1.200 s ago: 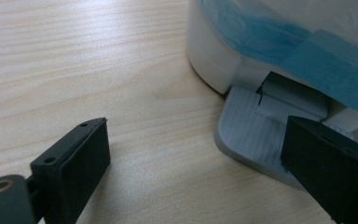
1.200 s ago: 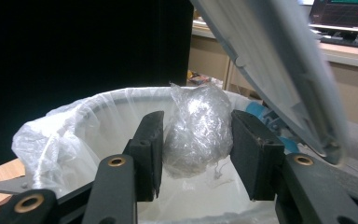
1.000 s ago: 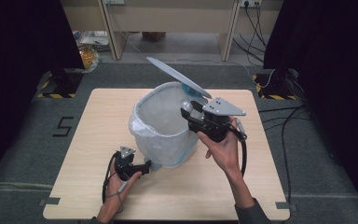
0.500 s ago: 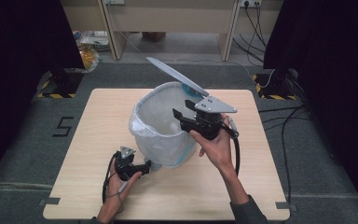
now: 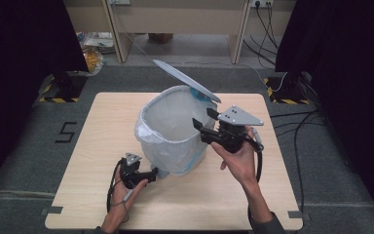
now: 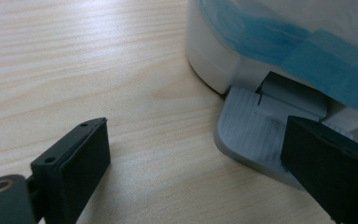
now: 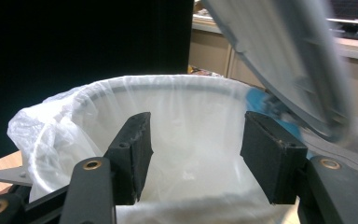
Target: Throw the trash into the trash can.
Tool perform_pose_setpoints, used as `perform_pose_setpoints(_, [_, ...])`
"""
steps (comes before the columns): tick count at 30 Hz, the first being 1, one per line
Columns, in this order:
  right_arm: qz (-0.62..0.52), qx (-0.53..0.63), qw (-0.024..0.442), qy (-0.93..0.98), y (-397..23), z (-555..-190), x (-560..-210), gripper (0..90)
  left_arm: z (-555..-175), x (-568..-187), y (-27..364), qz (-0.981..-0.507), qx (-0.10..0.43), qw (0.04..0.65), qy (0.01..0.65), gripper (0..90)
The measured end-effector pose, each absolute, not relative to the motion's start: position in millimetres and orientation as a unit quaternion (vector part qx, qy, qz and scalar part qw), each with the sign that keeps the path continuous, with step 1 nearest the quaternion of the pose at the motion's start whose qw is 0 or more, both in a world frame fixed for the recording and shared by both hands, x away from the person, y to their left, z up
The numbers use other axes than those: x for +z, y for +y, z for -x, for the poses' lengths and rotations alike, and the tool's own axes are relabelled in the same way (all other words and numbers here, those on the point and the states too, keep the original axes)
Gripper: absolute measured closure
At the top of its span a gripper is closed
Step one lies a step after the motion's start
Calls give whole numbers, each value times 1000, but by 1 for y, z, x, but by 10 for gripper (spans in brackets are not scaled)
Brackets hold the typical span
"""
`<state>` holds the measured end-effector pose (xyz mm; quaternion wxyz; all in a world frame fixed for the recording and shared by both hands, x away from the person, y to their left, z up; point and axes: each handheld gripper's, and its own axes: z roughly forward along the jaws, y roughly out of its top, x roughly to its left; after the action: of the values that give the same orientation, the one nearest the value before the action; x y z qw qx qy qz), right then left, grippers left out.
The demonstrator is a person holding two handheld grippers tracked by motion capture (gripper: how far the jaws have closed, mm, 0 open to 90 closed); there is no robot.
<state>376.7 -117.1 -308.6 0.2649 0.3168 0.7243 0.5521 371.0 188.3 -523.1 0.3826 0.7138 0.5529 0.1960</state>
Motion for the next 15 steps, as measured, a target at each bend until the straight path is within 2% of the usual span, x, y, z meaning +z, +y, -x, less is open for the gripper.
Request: perform_pose_setpoints(15, [-354, 549, 290, 699, -165, -364, -313, 387, -371, -523, 188, -714, 196, 383, 552, 73])
